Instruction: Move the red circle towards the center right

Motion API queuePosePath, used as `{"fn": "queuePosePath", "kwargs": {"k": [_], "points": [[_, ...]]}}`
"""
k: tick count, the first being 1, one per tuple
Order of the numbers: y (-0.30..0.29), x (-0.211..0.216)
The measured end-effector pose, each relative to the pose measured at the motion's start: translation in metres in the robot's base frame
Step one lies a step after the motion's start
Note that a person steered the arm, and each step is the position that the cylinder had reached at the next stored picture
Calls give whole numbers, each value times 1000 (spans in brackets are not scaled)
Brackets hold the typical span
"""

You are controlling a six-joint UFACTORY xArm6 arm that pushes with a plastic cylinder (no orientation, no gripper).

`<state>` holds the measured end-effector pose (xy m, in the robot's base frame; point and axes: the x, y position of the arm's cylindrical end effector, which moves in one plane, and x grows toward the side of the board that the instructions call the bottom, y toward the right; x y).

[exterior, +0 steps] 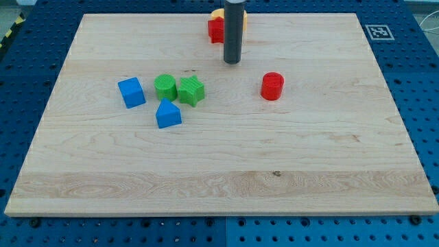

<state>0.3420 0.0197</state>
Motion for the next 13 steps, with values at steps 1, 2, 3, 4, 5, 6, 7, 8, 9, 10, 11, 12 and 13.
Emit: {"fn": "queuePosePath", "kwargs": {"k": [1, 2, 3, 4, 5, 6, 7, 8, 9, 10, 11, 12, 13], "points": [[0, 29], [0, 63], [3, 98], [27, 111], [44, 110], [45, 101], [44, 85], [44, 74], [43, 70], [43, 79], [53, 97], [59, 87], [61, 59]]}}
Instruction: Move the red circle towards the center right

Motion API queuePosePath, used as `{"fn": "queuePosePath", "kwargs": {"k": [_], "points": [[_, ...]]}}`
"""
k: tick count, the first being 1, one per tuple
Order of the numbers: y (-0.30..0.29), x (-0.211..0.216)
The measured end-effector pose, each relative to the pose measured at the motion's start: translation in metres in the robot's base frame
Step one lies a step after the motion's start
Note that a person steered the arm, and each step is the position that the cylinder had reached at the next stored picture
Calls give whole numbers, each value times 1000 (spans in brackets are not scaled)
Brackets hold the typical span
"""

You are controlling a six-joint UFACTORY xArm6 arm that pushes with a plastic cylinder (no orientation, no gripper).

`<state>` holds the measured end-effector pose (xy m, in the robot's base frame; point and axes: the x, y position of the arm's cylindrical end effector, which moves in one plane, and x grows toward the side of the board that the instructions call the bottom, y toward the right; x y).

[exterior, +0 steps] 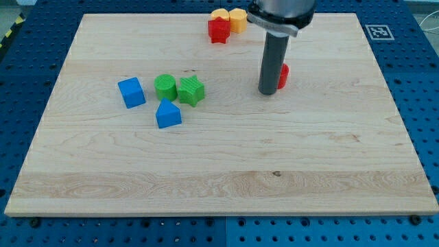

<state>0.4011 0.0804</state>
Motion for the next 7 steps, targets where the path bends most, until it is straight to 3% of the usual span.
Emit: {"fn": "queuePosePath", "kwargs": {"k": [2, 3, 5, 7], "points": [[0, -69], [9, -64], [57, 0], [114, 0]]}}
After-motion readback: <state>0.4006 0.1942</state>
